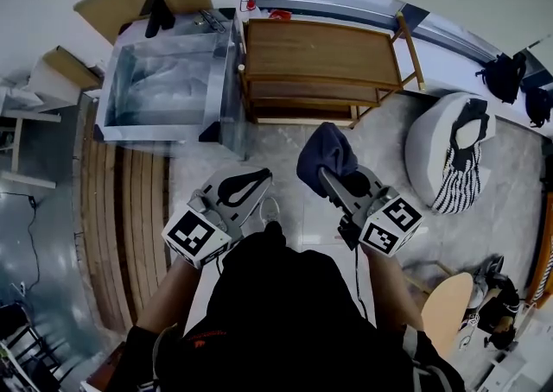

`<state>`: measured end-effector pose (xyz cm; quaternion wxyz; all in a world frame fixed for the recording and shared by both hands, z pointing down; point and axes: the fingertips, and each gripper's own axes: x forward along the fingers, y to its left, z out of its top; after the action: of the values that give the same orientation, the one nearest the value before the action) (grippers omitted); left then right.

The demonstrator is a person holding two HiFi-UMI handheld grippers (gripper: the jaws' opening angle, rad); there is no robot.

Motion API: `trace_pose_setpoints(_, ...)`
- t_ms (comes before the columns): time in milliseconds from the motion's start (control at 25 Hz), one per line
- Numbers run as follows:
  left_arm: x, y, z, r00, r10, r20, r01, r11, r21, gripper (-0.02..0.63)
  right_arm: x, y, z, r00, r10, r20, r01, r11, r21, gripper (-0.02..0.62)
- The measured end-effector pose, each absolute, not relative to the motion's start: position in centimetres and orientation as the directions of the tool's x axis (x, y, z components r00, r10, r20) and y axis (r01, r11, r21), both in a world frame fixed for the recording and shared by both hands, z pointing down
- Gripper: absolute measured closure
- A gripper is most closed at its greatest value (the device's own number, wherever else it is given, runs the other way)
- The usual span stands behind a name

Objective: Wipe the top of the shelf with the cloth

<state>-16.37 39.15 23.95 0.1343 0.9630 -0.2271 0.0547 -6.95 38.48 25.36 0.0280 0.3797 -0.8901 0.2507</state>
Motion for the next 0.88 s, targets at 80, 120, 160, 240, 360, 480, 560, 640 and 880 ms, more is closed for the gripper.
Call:
trace_pose_setpoints(80,-17.0,37.8,24.1,0.892,-0.421,0.165,-0.451,-0.86,0.238,0.574,-7.6,37.0,25.4,-0.707,-0.664,0.244,-0.693,0.584,-0.423,0.543)
trace_pose_setpoints(120,-17.3,37.1,24.2,0.892,-0.421,0.163,-0.45,-0.861,0.236,0.574,-7.9,36.3,25.4,-0.706,-0.665,0.244,-0.695,0.583,-0.421,0.543)
trace_pose_setpoints(160,-17.7,36.4,24.4,0.893,-0.42,0.16,-0.447,-0.865,0.229,0.574,-8.2,35.6,25.4,-0.705,-0.666,0.244,-0.696,0.583,-0.42,0.543)
trace_pose_setpoints(240,-18.2,35.2,24.6,0.895,-0.419,0.152,-0.444,-0.869,0.219,0.574,-8.7,34.5,25.3,-0.703,-0.668,0.244,-0.698,0.581,-0.418,0.543)
trace_pose_setpoints(360,-18.6,34.0,24.5,0.895,-0.421,0.145,-0.444,-0.869,0.217,0.574,-9.1,33.3,25.3,-0.699,-0.67,0.249,-0.702,0.579,-0.415,0.543)
trace_pose_setpoints(480,-18.8,32.9,24.4,0.894,-0.423,0.148,-0.447,-0.865,0.229,0.574,-9.1,32.1,25.2,-0.695,-0.674,0.251,-0.707,0.577,-0.408,0.543)
trace_pose_setpoints(560,-18.8,32.4,24.4,0.894,-0.423,0.15,-0.448,-0.863,0.234,0.574,-9.1,31.5,25.1,-0.695,-0.675,0.248,-0.707,0.581,-0.403,0.543)
trace_pose_setpoints(640,-18.7,31.7,24.6,0.896,-0.42,0.145,-0.444,-0.868,0.223,0.574,-9.2,30.9,25.1,-0.697,-0.674,0.246,-0.706,0.586,-0.398,0.543)
trace_pose_setpoints(880,-18.0,29.6,24.7,0.892,-0.421,0.166,-0.45,-0.861,0.235,0.574,-8.5,28.8,25.6,-0.7,-0.672,0.24,-0.701,0.585,-0.408,0.543)
